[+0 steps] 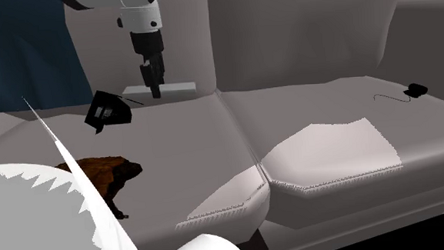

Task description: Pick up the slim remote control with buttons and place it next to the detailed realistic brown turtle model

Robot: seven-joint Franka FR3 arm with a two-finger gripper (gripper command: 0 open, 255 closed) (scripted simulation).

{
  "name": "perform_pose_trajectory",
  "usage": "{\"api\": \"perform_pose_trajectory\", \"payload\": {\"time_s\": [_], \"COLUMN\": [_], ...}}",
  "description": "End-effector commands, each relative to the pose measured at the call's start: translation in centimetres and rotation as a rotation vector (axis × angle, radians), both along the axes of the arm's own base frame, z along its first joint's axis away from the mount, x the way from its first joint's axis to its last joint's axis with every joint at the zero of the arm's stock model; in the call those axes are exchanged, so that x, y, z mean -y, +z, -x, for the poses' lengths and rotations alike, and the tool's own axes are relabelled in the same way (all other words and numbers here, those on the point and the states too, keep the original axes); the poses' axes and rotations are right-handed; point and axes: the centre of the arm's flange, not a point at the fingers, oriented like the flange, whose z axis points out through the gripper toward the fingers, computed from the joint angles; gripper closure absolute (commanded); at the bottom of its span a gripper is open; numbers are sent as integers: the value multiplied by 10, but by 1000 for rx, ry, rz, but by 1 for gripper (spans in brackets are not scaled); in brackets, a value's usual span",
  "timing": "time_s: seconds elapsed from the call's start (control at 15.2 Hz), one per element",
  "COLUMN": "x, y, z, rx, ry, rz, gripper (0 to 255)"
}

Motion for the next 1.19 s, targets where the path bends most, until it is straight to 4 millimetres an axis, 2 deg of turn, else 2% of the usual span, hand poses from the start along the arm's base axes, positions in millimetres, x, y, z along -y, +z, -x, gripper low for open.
{"api": "perform_pose_trajectory", "payload": {"time_s": [0.0,1.12], "x": [-27,-249], "y": [0,0], "z": [-6,-37], "rx": [0,0], "ry": [-2,-2], "rz": [0,0], "gripper": [255,255]}}
